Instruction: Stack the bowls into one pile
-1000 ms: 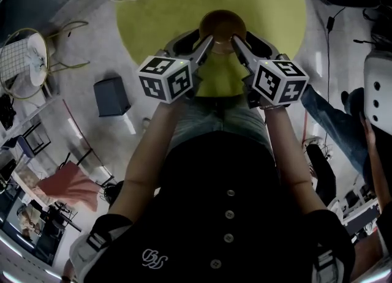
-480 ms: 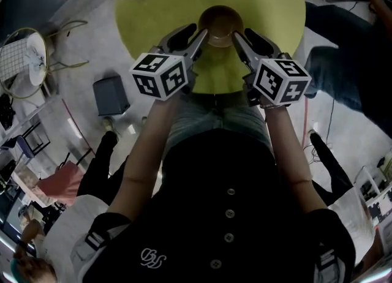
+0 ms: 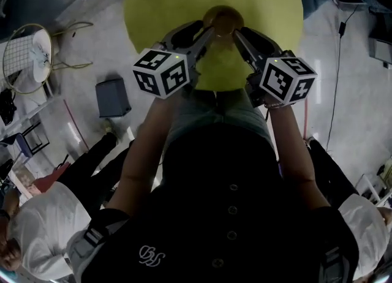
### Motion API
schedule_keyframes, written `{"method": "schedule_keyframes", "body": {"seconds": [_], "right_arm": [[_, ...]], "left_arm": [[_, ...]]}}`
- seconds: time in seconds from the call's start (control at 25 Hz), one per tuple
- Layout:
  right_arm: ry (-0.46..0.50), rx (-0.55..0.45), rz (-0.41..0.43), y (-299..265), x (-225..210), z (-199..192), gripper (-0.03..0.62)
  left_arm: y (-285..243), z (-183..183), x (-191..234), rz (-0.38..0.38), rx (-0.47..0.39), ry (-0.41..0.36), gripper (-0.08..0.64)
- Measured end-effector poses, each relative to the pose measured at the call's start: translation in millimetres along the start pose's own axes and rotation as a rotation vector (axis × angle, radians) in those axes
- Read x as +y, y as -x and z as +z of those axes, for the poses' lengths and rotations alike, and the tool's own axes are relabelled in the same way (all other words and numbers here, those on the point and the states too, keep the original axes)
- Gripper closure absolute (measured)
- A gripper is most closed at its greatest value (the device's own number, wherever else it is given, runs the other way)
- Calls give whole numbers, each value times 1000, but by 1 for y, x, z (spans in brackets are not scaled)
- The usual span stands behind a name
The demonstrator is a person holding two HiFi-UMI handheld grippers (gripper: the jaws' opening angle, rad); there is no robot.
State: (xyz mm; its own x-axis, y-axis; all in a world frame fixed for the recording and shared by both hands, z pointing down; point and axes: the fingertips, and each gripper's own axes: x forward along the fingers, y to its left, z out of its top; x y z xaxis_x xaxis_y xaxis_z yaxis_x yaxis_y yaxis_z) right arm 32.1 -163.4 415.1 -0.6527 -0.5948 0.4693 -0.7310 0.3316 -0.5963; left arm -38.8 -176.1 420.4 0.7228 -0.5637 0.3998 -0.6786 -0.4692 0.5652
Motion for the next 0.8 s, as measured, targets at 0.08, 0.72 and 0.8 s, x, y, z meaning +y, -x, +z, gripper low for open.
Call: {"method": "schedule_keyframes", "body": {"seconds": [0.08,0.72,0.8], "right_arm": [[28,-8,20,3,9,6,535],[135,-171,190,40,72,46,589],[133,-181,214,43,78,50,589]], "left_arm": [[3,8,-5,-11,-21,-11,433],[30,43,-59,-114,-173,-69,442],[34,49,-65,-119,-200,-83,442]]}}
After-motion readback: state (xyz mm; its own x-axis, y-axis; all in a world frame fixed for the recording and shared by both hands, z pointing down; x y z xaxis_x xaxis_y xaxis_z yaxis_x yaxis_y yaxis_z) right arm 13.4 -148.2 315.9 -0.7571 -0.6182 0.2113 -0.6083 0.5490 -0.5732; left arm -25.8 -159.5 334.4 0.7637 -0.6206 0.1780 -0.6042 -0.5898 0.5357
